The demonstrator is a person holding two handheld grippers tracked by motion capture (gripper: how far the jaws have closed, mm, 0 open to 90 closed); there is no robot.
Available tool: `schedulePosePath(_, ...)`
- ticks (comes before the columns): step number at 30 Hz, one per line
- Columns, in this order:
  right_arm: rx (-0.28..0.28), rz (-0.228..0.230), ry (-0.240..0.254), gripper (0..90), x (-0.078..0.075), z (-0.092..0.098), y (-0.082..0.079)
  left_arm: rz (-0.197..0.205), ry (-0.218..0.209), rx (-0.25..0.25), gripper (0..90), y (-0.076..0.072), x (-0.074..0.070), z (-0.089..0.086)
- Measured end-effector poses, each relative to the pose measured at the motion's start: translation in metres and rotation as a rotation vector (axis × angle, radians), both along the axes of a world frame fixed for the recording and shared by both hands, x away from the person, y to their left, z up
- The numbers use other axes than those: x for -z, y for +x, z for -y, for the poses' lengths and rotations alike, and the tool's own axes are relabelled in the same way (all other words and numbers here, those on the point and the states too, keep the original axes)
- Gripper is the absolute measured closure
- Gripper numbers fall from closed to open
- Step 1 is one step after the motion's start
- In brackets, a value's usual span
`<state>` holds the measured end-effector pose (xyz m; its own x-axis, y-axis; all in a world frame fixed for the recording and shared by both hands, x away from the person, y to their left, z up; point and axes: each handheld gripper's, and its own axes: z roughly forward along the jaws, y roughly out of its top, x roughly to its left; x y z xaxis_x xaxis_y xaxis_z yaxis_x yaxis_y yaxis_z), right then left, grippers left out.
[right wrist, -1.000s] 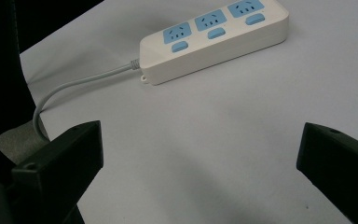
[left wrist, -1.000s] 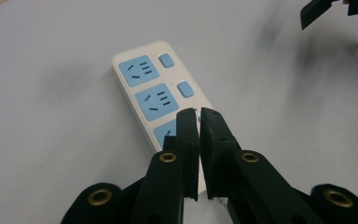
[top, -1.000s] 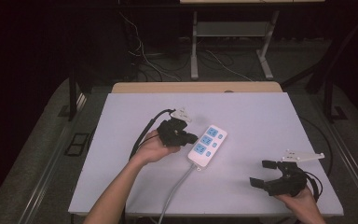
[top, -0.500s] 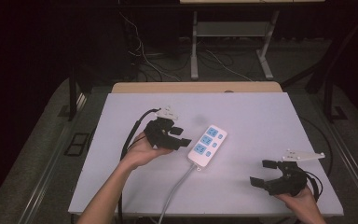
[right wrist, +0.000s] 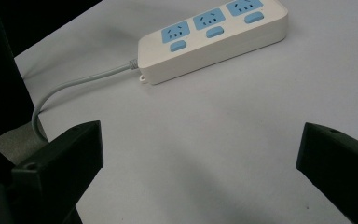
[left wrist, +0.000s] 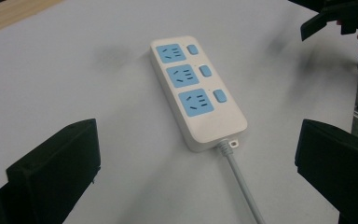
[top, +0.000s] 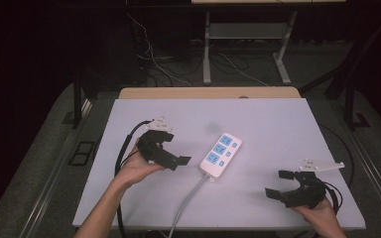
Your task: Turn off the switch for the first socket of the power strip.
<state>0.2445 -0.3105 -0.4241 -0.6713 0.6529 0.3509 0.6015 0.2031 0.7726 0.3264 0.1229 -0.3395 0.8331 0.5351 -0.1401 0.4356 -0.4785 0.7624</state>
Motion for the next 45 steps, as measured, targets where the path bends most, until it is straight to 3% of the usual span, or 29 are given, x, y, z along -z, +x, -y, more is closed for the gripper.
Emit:
schedulePosePath(4,-0.001,-0.002,0.000,0.3,0.000,0.000,0.000,0.002,-0.032,-0.028,0.0,-0.005,0.000,-0.013)
schedulePosePath(10,0.000,-0.004,-0.002,0.3,0.000,-0.001,0.000,0.004,-0.043,-0.058,0.0,-0.014,0.006,-0.028)
schedulePosePath(23,-0.001,-0.006,-0.008,0.3,0.001,-0.002,0.000,-0.012,-0.075,-0.134,0.0,-0.030,0.032,-0.057)
schedulePosePath(33,0.000,-0.010,-0.010,0.3,0.002,-0.003,0.001,-0.026,-0.122,-0.188,0.0,-0.045,0.054,-0.072)
schedulePosePath(45,0.000,-0.012,-0.013,0.3,0.002,-0.003,0.000,-0.042,-0.173,-0.233,0.0,-0.062,0.081,-0.078)
